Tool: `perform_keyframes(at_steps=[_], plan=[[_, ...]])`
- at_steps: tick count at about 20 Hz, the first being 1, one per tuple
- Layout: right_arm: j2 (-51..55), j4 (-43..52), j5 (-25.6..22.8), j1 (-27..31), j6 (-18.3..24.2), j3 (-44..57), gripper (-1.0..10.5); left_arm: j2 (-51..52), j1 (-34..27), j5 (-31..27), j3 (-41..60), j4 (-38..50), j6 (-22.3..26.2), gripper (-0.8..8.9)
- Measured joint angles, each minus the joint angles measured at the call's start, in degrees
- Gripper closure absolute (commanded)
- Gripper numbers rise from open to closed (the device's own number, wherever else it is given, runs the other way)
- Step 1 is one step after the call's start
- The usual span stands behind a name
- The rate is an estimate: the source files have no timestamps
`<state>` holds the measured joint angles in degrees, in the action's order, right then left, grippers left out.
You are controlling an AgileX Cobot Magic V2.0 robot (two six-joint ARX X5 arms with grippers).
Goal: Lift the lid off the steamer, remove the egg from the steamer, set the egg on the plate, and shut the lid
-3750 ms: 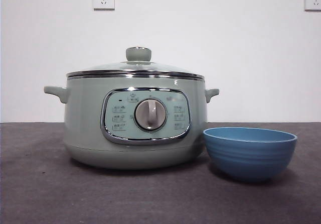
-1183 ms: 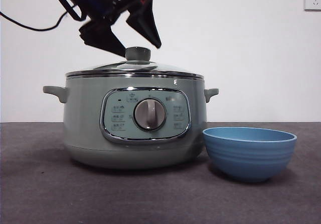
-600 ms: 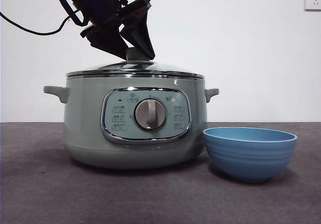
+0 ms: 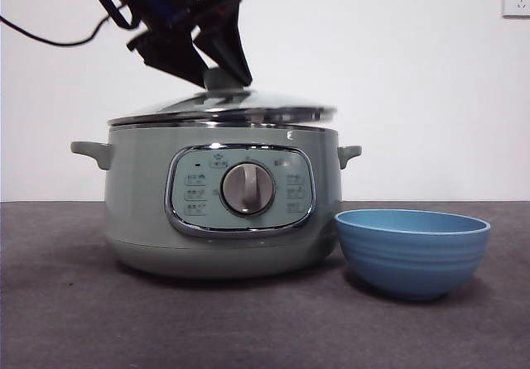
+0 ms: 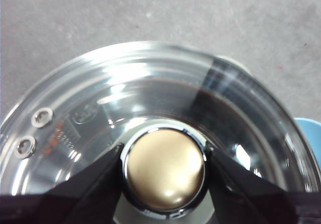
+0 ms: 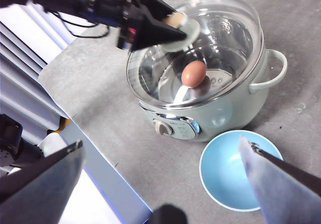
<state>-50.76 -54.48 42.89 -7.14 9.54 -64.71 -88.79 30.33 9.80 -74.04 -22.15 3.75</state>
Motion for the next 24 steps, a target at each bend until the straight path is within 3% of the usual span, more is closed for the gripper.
perform_keyframes(at_steps=[8,13,18,24], plan=[[-0.5,1.25,0.02,0.0,-0.39,0.0,3.8,9.2,0.24,0.55,-1.95,-7.1,-0.81,8.22],[-4.66,10.23,-0.55,-3.26,-4.92,0.0,3.8,23.5,0.24,-1.18,-2.82,-14.84,-1.7,8.22],[-13.84,20.55,-10.54,-13.25,-10.88,-0.46,3.8,36.39,0.24,-7.32,-2.84,-25.4,-2.1,8.22],[-31.26,21.14,-24.65,-25.62,-12.37,-11.04,3.8,46.53,0.24,-11.54,-2.84,-35.21,-3.17,8.22]])
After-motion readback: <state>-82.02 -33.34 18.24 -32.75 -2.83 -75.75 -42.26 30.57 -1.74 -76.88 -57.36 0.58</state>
